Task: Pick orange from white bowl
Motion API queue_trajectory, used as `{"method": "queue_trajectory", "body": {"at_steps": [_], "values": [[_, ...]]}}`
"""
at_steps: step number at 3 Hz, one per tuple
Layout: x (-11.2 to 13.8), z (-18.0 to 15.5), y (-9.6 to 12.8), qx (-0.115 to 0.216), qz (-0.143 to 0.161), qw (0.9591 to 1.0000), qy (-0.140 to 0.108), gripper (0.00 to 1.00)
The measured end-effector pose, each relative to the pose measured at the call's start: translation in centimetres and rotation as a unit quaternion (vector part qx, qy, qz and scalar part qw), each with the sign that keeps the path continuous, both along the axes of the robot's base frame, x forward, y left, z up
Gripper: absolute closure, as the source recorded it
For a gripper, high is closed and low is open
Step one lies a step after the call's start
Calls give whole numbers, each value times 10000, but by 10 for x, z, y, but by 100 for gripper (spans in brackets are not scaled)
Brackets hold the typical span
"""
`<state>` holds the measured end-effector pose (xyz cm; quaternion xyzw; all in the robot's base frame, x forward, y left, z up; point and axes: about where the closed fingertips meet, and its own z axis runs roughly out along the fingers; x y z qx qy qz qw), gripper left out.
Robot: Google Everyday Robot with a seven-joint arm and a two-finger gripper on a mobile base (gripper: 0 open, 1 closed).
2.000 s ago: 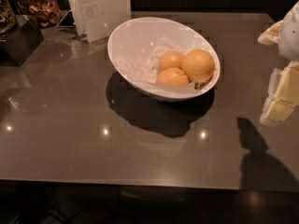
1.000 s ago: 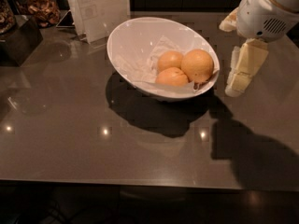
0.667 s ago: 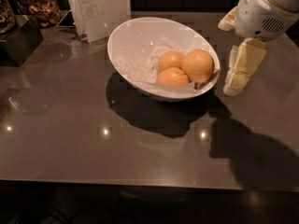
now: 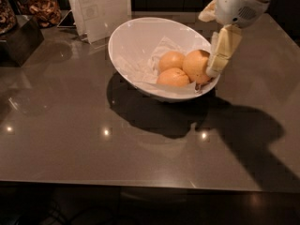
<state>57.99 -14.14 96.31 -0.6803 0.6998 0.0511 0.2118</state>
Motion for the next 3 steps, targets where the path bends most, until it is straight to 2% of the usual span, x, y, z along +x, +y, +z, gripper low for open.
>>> {"method": "queue_trajectory", "body": {"at_steps": [1, 3], "values": [[6, 3, 2, 47, -17, 10000, -80, 0], [12, -44, 12, 377, -6, 9984, 420, 0]]}}
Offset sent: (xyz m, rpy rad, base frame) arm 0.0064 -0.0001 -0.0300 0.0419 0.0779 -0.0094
